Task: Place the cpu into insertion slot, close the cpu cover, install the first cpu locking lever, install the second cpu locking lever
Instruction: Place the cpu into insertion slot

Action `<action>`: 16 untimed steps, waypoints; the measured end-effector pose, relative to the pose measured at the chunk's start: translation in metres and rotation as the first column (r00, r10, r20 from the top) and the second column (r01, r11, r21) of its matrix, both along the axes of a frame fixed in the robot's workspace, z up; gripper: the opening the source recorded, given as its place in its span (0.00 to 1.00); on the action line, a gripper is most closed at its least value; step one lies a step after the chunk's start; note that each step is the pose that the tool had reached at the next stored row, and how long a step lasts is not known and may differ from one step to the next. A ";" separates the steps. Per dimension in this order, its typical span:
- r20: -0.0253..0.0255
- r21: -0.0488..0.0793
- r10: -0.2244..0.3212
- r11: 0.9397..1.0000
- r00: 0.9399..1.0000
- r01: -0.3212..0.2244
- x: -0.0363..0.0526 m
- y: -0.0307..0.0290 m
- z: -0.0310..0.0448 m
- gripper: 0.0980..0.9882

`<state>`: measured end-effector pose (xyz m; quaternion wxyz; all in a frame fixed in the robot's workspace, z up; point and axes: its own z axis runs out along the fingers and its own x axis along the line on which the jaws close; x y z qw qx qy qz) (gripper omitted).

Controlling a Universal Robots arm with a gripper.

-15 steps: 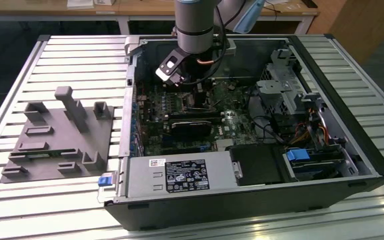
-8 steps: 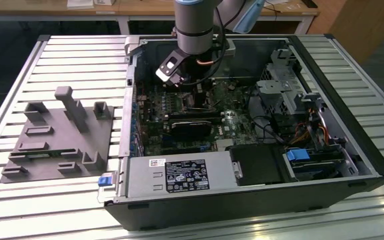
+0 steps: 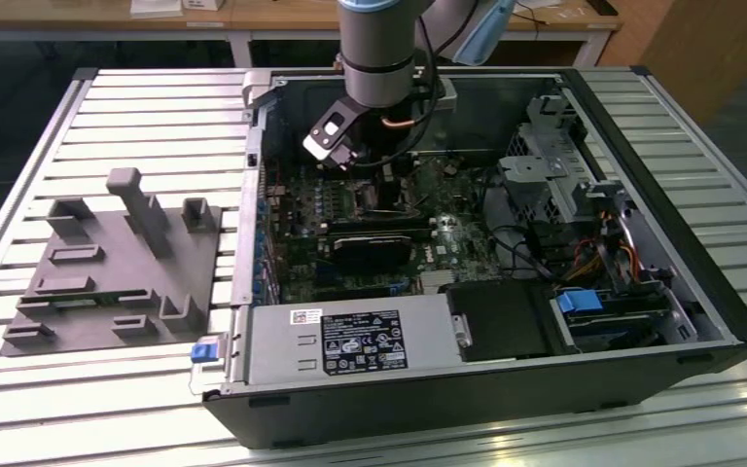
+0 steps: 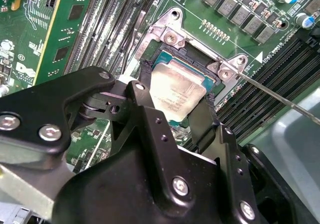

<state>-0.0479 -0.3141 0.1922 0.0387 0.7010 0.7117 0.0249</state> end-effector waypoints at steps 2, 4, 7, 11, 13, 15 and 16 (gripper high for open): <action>0.000 0.000 0.000 1.000 1.000 0.000 0.0000 0.0001 -0.0002 0.50; 0.000 0.000 0.000 1.000 1.000 0.000 0.0001 0.0001 -0.0003 0.50; 0.001 0.001 0.000 1.000 1.000 0.000 0.0001 0.0002 -0.0005 0.50; 0.001 0.001 0.000 1.000 1.000 0.000 0.0001 0.0001 -0.0006 0.58; 0.000 0.000 0.000 1.000 1.000 0.000 0.0001 0.0001 -0.0005 0.58; 0.000 0.000 0.000 1.000 1.000 0.000 0.0001 0.0001 -0.0005 0.58; 0.000 0.001 0.000 1.000 1.000 0.000 0.0001 0.0001 -0.0004 0.58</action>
